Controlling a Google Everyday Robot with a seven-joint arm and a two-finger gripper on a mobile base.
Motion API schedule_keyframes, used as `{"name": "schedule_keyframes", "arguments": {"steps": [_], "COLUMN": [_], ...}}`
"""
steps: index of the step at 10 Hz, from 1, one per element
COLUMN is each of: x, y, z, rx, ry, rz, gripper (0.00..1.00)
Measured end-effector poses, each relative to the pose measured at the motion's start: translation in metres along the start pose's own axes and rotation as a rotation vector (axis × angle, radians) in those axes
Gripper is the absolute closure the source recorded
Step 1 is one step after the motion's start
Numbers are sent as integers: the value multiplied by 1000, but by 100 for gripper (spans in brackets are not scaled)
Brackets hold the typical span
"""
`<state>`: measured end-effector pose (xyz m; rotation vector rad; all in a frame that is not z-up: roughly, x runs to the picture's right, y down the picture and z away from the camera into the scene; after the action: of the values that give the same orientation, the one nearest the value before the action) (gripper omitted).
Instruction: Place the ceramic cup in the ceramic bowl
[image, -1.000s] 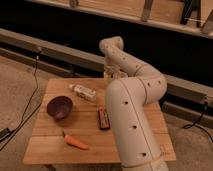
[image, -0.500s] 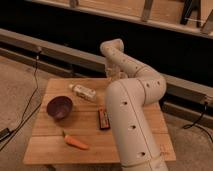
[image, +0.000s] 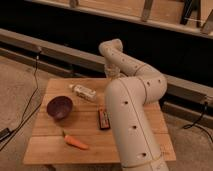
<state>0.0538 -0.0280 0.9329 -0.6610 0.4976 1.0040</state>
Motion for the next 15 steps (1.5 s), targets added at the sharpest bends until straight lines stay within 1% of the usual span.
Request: {"name": "schedule_keyframes", "arguments": {"steps": [3, 5, 6, 10, 11, 12, 15], "x": [8, 14, 19, 34, 36, 35, 32], "y": [17, 35, 52, 102, 112, 128, 166], "z": [-20, -34, -46, -77, -82, -89, -102], "rx": [23, 36, 47, 97, 107, 121, 144], "ry": [1, -5, -13, -39, -47, -60, -91], "rz": [-65, -114, -158, -291, -316, -356, -445], "gripper": [100, 100, 100, 100, 100, 100, 100]}}
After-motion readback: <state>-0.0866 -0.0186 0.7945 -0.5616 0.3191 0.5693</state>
